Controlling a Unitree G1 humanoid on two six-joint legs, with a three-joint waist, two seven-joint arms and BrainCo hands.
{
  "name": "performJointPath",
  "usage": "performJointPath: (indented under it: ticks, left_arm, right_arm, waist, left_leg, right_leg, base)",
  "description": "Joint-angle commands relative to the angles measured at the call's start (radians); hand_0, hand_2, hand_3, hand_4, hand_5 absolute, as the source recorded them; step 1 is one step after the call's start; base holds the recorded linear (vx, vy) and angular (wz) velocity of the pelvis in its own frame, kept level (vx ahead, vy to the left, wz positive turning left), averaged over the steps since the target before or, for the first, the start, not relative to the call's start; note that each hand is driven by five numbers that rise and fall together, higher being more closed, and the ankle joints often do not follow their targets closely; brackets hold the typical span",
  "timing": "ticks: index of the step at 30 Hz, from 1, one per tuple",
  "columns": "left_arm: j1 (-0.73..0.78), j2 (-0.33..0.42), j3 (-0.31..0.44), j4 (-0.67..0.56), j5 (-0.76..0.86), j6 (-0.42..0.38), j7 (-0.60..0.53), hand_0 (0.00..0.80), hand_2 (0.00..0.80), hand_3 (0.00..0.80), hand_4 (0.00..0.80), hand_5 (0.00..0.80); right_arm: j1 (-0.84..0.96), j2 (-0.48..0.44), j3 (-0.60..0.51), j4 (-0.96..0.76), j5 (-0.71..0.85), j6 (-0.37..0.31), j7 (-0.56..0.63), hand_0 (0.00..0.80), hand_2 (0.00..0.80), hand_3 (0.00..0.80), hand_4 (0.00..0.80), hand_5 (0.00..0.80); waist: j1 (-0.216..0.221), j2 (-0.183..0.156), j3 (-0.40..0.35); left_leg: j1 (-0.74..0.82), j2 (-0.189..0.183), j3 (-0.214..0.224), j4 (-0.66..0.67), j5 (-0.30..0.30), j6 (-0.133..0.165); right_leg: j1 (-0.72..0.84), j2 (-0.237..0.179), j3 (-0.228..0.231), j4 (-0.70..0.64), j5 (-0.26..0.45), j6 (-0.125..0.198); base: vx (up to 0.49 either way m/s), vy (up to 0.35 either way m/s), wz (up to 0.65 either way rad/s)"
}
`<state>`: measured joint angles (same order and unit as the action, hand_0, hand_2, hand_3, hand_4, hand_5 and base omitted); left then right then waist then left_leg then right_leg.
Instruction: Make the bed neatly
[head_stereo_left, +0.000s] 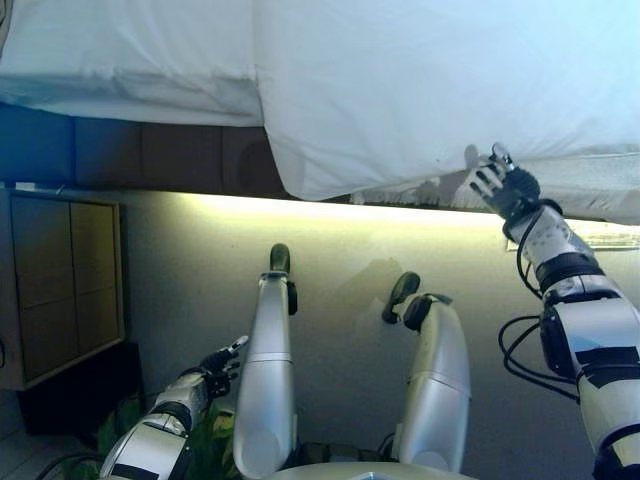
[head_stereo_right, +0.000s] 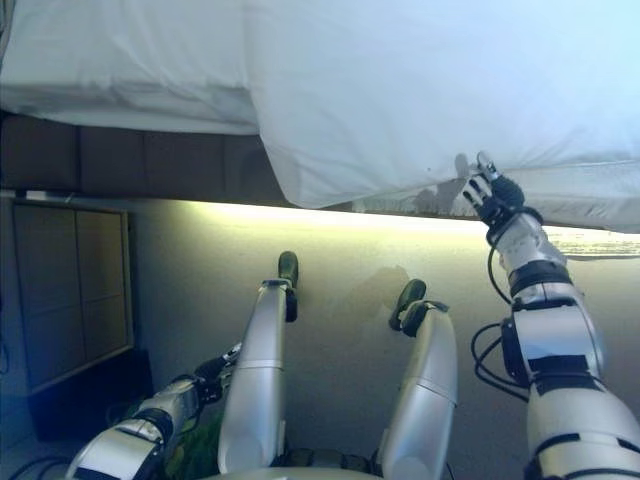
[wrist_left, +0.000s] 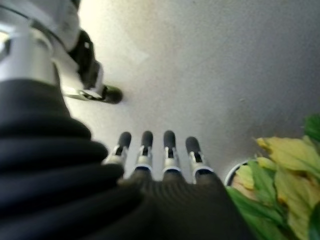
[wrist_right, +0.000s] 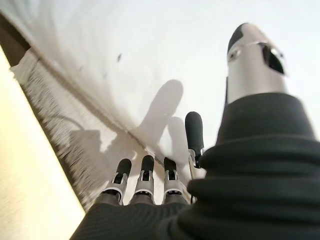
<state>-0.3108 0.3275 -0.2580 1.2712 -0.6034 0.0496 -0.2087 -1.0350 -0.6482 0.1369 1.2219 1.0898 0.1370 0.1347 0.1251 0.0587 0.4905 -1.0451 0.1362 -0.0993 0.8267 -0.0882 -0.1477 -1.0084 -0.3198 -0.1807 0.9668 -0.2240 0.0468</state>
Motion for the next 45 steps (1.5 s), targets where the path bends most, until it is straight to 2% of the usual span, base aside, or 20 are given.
performJointPath:
  ticks: [1,11,16,17,18,23,28,34,37,42,45]
  left_arm:
    - [0.118,0.009,-0.047,0.009,-0.050,-0.015,-0.014,0.000,0.000,0.000,0.000,0.000]
    - [0.186,0.047,-0.023,-0.004,-0.034,-0.056,-0.052,0.000,0.000,0.000,0.000,0.000]
    - [0.210,0.053,-0.027,-0.014,-0.010,-0.086,-0.068,0.000,0.000,0.000,0.000,0.000]
    - [0.214,0.053,-0.032,-0.015,-0.013,-0.089,-0.068,0.000,0.000,0.000,0.000,0.000]
    - [0.218,0.051,-0.036,-0.018,-0.009,-0.095,-0.068,0.000,0.000,0.000,0.000,0.000]
    - [0.224,0.045,-0.056,-0.033,-0.015,-0.112,-0.054,0.000,0.000,0.000,0.000,0.000]
    - [0.210,0.055,-0.052,-0.034,-0.031,-0.124,-0.048,0.000,0.000,0.000,0.000,0.000]
    - [0.168,0.083,-0.017,-0.086,-0.111,-0.114,-0.021,0.000,0.000,0.000,0.000,0.000]
    - [0.129,0.106,0.011,-0.155,-0.167,-0.129,-0.004,0.000,0.000,0.000,0.000,0.000]
    - [-0.003,0.180,0.075,-0.389,-0.370,-0.090,0.068,0.000,0.000,0.000,0.000,0.000]
    - [-0.096,0.197,0.089,-0.503,-0.521,-0.140,0.111,0.000,0.000,0.000,0.000,0.000]
  right_arm:
    - [-0.020,-0.084,0.012,-0.031,-0.002,-0.016,0.015,0.000,0.000,0.000,0.000,0.000]
    - [-0.140,-0.138,0.052,-0.068,0.050,-0.034,0.041,0.000,0.000,0.000,0.000,0.000]
    - [-0.153,-0.137,0.045,-0.107,0.091,-0.057,0.112,0.000,0.000,0.000,0.000,0.000]
    - [-0.148,-0.136,0.041,-0.116,0.087,-0.060,0.120,0.527,0.527,0.527,0.527,0.527]
    - [-0.143,-0.134,0.037,-0.127,0.084,-0.069,0.130,0.800,0.800,0.800,0.800,0.800]
    - [-0.095,-0.121,0.007,-0.145,0.078,-0.047,0.168,0.800,0.800,0.800,0.800,0.800]
    - [-0.052,-0.106,-0.023,-0.133,0.082,-0.034,0.209,0.800,0.800,0.800,0.800,0.800]
    - [-0.036,-0.077,-0.017,-0.141,0.076,-0.023,0.216,0.800,0.800,0.800,0.800,0.800]
    - [-0.030,-0.060,-0.006,-0.152,0.070,-0.018,0.208,0.800,0.800,0.800,0.800,0.800]
    - [-0.007,-0.039,0.012,-0.180,0.089,-0.014,0.197,0.800,0.800,0.800,0.800,0.800]
    - [0.001,-0.019,0.019,-0.190,0.123,-0.016,0.194,0.800,0.800,0.800,0.800,0.800]
  waist:
    - [0.009,0.029,-0.019]
    - [0.042,0.031,0.011]
    - [0.046,0.024,0.012]
    - [0.046,0.022,0.011]
    - [0.045,0.021,0.009]
    - [0.038,0.017,-0.004]
    - [0.029,0.010,-0.030]
    - [0.012,0.004,-0.065]
    - [0.004,0.003,-0.083]
    - [-0.009,-0.007,-0.107]
    - [-0.014,-0.023,-0.118]
  left_leg:
    - [0.018,-0.016,0.038,-0.046,-0.024,0.106]
    - [-0.024,-0.016,0.021,-0.006,-0.007,0.106]
    - [0.008,-0.007,0.023,-0.007,-0.009,0.105]
    - [0.019,-0.004,0.023,-0.009,-0.009,0.103]
    - [0.031,-0.001,0.025,-0.012,-0.009,0.102]
    - [0.108,0.012,0.036,-0.054,-0.006,0.099]
    - [0.222,0.027,0.065,-0.136,0.005,0.085]
    - [0.356,0.036,0.104,-0.253,0.021,0.062]
    - [0.412,0.041,0.116,-0.307,0.036,0.051]
    - [0.488,0.039,0.130,-0.365,0.049,0.042]
    - [0.523,0.038,0.133,-0.397,0.054,0.035]
  right_leg:
    - [-0.012,0.015,0.093,-0.011,0.004,-0.011]
    - [-0.037,0.006,0.074,0.056,-0.023,-0.027]
    - [0.004,0.005,0.057,0.040,-0.020,-0.028]
    - [0.016,0.004,0.054,0.035,-0.018,-0.027]
    - [0.029,0.004,0.051,0.028,-0.015,-0.026]
    - [0.106,0.005,0.042,-0.033,0.001,-0.018]
    - [0.218,0.000,0.019,-0.149,0.037,0.004]
    - [0.353,0.008,-0.005,-0.314,0.086,0.031]
    - [0.410,0.014,-0.011,-0.383,0.105,0.041]
    - [0.488,0.022,-0.028,-0.460,0.123,0.054]
    - [0.534,0.035,-0.041,-0.512,0.137,0.056]
  base:
    - [0.026,-0.026,0.04]
    - [0.008,-0.016,0.04]
    - [0.004,-0.012,0.03]
    - [0.000,0.000,0.00]
    - [0.000,0.000,0.00]
    - [0.026,0.039,-0.01]
    - [0.044,0.050,-0.06]
    - [0.039,0.057,-0.09]
    - [0.028,0.049,-0.08]
    - [0.021,0.013,-0.05]
    - [0.029,-0.043,-0.02]
